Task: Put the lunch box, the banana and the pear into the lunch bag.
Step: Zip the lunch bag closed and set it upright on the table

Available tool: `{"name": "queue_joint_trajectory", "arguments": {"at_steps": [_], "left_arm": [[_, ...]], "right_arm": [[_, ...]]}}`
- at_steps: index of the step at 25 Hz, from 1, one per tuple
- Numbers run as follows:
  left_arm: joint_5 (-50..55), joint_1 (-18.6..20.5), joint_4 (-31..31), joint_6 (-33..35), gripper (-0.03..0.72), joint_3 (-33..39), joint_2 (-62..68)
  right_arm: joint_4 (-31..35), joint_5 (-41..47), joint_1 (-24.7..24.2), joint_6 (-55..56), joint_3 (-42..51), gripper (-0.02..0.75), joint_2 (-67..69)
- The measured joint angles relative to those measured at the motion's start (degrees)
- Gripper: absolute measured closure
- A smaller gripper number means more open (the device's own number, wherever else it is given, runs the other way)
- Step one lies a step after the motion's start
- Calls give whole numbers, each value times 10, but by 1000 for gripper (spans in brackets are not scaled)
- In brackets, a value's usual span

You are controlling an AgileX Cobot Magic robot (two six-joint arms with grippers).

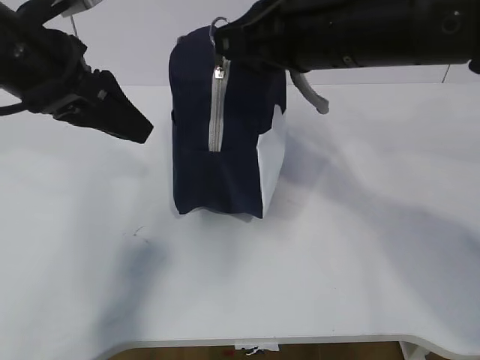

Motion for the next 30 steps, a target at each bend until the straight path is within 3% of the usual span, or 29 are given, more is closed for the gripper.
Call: {"name": "queue_joint_trajectory", "arguments": {"at_steps": [5,21,23,27,30], "left_arm": [[-65,-16,-38,56,393,15,1],[-143,-39,-115,97,328,15,46],[-144,-42,-134,117,378,15,51],[-145,-42,-142,130,622,15,56],[-139,-43,-134,132,684,15,56]], "right_arm": [[-3,-14,0,9,-20,748,17],[-22,-23,0,12,-32,748,20],[-23,-24,0,12,-32,748,20],[-26,-25,0,12,-32,748,20],[-26,-25,0,12,-32,748,20]]}}
